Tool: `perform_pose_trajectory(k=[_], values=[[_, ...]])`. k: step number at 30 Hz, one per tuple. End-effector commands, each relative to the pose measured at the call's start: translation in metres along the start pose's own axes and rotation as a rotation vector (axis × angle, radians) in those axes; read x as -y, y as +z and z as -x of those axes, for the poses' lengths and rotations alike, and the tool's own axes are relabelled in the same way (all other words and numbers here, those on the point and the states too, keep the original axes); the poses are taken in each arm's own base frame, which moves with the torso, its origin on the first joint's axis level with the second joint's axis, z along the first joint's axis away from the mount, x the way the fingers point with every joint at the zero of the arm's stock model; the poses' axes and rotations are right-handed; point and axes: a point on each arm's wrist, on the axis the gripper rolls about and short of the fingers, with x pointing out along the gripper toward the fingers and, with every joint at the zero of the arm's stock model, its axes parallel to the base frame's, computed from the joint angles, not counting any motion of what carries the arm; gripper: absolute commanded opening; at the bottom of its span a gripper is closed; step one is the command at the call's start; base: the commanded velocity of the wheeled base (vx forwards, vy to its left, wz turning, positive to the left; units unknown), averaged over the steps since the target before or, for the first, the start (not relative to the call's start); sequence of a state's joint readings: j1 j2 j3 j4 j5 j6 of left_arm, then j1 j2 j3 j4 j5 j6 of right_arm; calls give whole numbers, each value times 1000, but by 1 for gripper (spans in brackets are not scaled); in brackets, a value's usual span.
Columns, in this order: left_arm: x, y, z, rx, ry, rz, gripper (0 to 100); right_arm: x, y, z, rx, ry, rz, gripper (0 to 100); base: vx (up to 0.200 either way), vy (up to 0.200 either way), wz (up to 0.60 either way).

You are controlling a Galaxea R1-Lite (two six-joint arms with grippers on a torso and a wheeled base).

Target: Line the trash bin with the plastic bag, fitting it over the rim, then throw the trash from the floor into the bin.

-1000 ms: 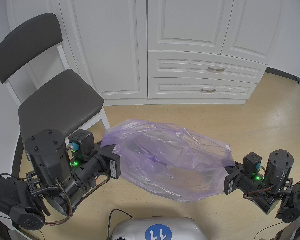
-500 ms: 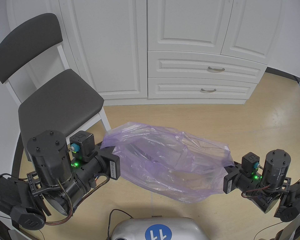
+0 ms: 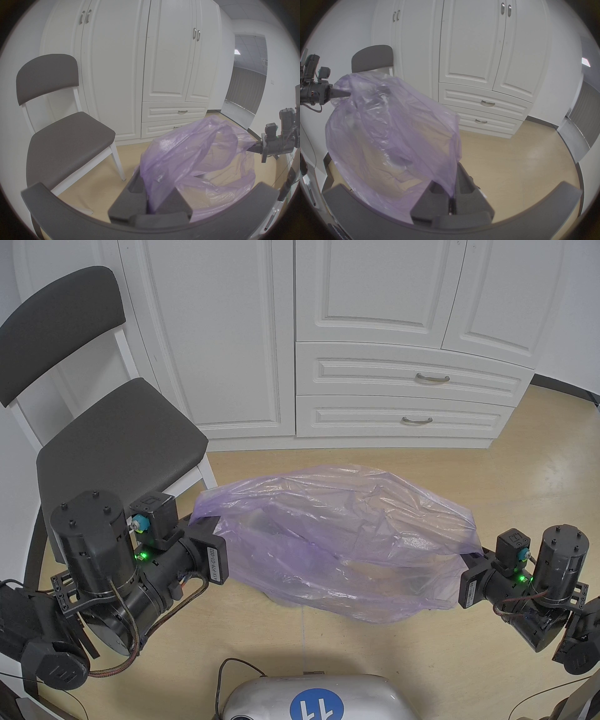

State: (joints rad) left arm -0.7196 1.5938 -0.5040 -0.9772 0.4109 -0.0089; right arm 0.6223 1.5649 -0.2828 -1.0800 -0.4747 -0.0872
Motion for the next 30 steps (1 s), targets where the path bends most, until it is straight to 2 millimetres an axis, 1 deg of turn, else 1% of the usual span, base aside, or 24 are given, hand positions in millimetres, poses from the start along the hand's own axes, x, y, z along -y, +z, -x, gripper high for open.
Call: perform_pose_trajectory(k=[1, 5, 11, 18, 23, 30], values=[[-5, -3, -6, -6, 13, 2, 0, 5, -2, -5, -13, -17, -3, 0, 0, 0, 0], [-6, -3, -5, 10, -28, 11, 0, 10, -2, -7, -7, 15, -17, 0, 0, 0, 0], [-10, -2, -4, 52, -110, 72, 0, 14, 2, -9, 11, 73, -62, 0, 0, 0, 0], [-24, -8, -6, 42, -177, 78, 0, 21, 4, -12, 15, 166, -154, 0, 0, 0, 0], [-28, -12, -9, 26, -184, 78, 0, 25, 6, -13, 24, 224, -214, 0, 0, 0, 0], [-33, -15, -13, 14, -167, 78, 0, 30, 4, -15, 10, 217, -219, 0, 0, 0, 0]])
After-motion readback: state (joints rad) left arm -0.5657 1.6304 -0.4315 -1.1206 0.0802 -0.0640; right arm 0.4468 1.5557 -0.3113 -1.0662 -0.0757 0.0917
